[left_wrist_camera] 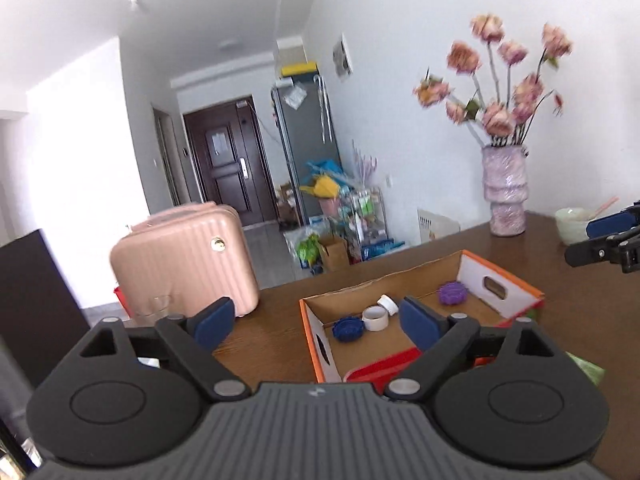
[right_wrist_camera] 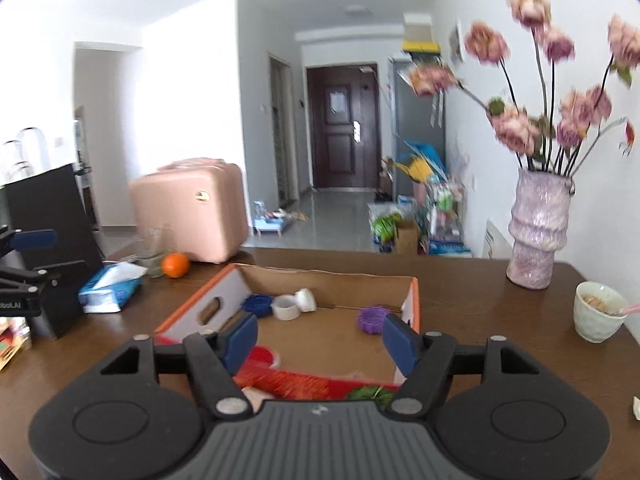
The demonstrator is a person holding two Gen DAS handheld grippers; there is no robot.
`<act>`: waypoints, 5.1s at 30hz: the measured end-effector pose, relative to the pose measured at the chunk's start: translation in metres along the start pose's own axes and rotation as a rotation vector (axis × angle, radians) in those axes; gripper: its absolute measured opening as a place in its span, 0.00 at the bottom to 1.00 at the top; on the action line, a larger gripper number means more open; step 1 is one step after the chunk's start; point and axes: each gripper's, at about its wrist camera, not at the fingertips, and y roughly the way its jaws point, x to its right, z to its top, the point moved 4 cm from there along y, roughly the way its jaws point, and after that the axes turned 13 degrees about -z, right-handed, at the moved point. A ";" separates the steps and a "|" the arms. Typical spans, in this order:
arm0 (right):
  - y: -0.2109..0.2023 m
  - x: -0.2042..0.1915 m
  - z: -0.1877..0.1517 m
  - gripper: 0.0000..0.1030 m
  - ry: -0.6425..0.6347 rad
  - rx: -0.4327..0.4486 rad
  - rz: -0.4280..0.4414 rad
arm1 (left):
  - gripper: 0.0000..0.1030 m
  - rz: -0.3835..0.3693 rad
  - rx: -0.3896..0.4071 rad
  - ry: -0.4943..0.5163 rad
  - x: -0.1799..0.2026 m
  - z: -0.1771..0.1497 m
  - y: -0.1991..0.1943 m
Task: Organize rigid objects
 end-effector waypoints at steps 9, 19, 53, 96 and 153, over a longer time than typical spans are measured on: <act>-0.119 -0.022 -0.043 0.83 -0.038 0.112 0.070 | 0.97 -0.012 0.102 -0.065 0.044 -0.035 -0.108; -0.181 -0.036 -0.132 0.89 -0.046 0.077 0.051 | 0.99 0.042 0.054 -0.105 0.090 -0.111 -0.163; -0.119 0.006 -0.198 0.87 0.108 -0.130 -0.047 | 0.99 -0.061 -0.193 -0.174 0.116 -0.156 -0.071; 0.010 -0.007 -0.157 0.26 0.324 -0.301 0.143 | 0.34 -0.512 -0.337 -0.584 0.103 -0.135 0.066; 0.186 0.033 -0.044 0.21 0.176 -0.154 0.009 | 0.40 -0.499 -0.220 -0.451 0.069 -0.032 0.288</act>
